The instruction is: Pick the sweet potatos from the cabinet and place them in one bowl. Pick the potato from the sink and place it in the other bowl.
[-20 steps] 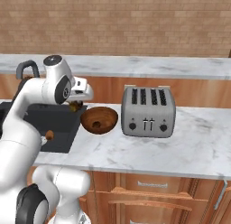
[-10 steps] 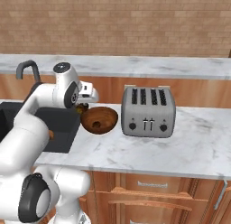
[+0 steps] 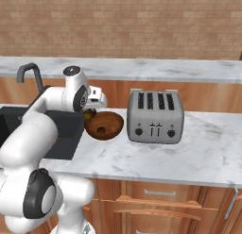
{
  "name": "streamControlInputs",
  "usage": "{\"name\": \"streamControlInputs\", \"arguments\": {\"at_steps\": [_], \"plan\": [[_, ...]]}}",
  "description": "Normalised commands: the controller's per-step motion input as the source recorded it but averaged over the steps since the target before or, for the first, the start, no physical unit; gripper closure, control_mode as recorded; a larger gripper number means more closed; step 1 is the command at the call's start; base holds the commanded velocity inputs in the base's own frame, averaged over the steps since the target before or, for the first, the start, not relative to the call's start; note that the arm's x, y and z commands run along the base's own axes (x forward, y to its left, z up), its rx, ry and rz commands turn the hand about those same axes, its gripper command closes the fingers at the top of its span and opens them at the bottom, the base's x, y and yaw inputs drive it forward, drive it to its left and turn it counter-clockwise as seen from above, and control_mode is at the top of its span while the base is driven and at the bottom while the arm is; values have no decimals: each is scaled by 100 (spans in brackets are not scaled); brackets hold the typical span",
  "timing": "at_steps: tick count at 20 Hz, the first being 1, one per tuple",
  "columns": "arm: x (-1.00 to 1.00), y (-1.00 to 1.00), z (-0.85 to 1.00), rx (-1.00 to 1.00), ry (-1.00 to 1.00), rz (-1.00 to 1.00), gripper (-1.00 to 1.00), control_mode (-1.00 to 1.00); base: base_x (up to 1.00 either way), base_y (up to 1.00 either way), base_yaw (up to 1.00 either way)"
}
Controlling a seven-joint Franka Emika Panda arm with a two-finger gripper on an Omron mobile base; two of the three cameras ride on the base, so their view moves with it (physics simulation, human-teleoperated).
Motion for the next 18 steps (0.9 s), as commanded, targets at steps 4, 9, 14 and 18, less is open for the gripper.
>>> {"name": "streamControlInputs", "arguments": {"at_steps": [4, 9, 14, 18], "plan": [[1, -3, -26, 0, 5, 0, 100, -100, 0, 0, 0], [10, -2, -34, 0, 0, 0, 100, -100, 0, 0, 0], [18, 0, -32, 0, 0, 0, 100, -100, 0, 0, 0], [31, 0, -19, 0, 0, 0, 100, -100, 0, 0, 0]]}}
